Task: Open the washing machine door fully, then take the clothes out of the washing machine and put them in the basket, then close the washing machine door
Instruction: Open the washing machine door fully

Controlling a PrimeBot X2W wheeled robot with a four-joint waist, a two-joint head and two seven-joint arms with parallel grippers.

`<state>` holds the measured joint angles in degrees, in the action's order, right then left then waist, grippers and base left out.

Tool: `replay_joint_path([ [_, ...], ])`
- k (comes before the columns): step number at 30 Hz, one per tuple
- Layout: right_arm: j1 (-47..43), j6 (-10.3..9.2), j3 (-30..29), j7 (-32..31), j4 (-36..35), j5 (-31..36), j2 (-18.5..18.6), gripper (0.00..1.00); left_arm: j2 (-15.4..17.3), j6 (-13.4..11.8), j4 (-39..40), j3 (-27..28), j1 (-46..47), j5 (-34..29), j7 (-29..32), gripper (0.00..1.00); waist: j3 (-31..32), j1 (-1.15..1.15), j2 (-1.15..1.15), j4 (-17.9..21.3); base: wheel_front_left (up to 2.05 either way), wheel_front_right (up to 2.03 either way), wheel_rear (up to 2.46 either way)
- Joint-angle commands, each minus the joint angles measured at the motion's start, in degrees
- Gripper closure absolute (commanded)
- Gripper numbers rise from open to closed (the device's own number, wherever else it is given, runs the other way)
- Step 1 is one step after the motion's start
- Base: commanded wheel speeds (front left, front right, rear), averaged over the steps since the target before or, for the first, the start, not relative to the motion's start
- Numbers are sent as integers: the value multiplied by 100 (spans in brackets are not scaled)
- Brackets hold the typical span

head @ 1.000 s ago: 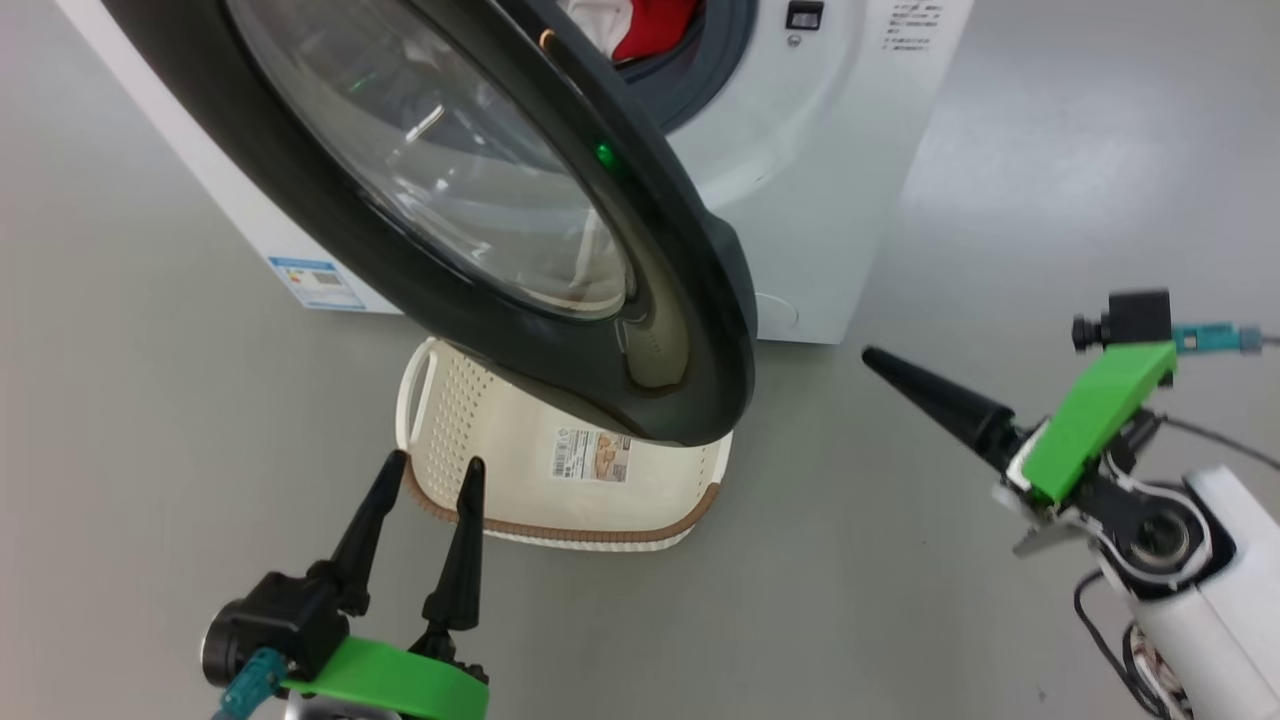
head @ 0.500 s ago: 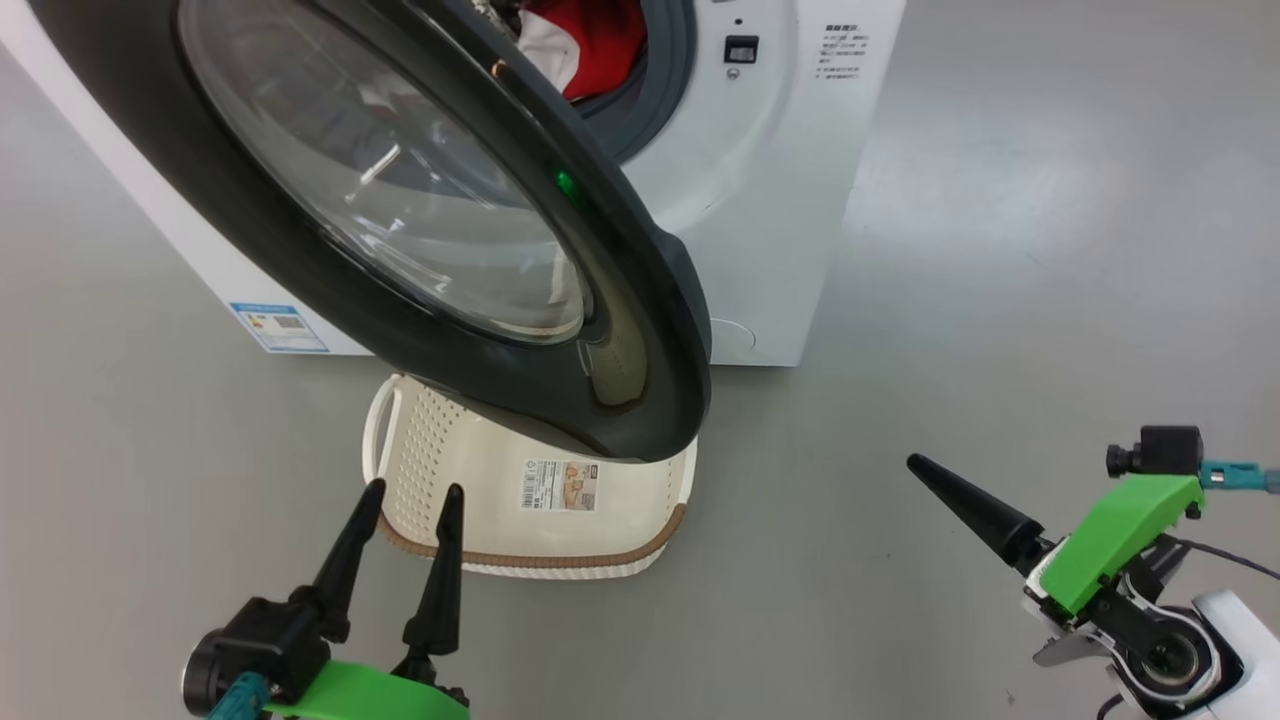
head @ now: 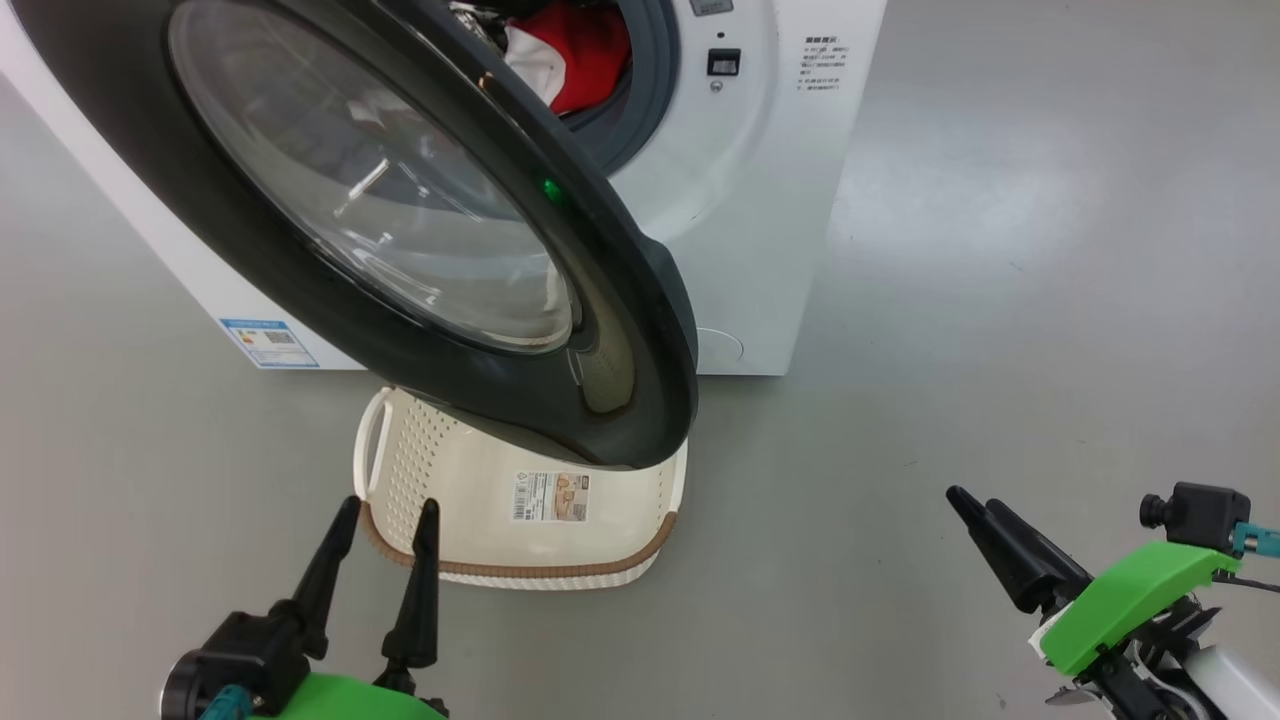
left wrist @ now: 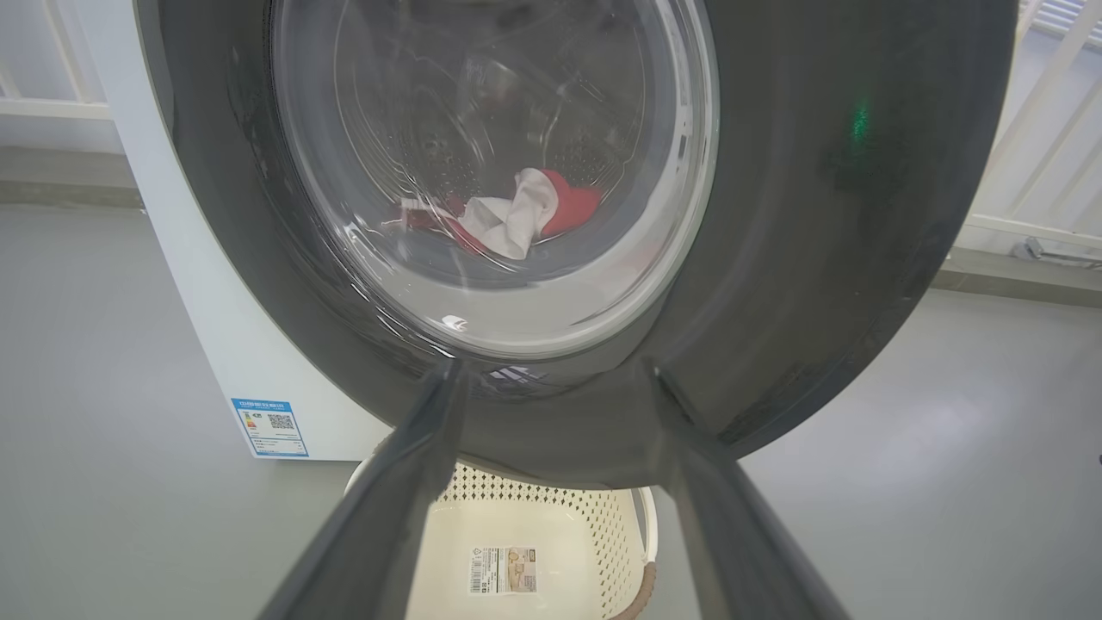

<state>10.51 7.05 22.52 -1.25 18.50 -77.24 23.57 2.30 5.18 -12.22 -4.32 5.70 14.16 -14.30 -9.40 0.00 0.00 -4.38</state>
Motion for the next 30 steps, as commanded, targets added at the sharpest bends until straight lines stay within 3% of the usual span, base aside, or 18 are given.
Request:
replay_joint_path([
  [1, -115, 44, 150, 200, -100, 142, 157, 0, 58, 37, 102, 214, 4, -54, -70, 0, 3, 0, 0, 8, 0, 0, 0],
  [10, -57, 44, 709, 1337, 151, 627, 340, 0, 58, 49, 67, 288, -4, -103, -70, 0, 6, 0, 0, 43, 0, 0, 0],
  [16, -32, 44, 776, 1613, 459, 1254, 298, 0, 58, 48, 45, 301, 9, -105, -70, 0, 0, 0, 0, 44, 0, 0, 0],
  [24, -378, 44, -827, 1623, 136, 2954, -402, 0, 58, 43, 37, 332, 23, -110, -70, 0, -19, 0, 0, 49, 0, 0, 0],
  [30, -630, 44, -1605, 1623, -255, 4054, -838, 0, 58, 46, 30, 336, 27, -113, -70, 0, -18, 0, 0, 40, 0, 0, 0],
])
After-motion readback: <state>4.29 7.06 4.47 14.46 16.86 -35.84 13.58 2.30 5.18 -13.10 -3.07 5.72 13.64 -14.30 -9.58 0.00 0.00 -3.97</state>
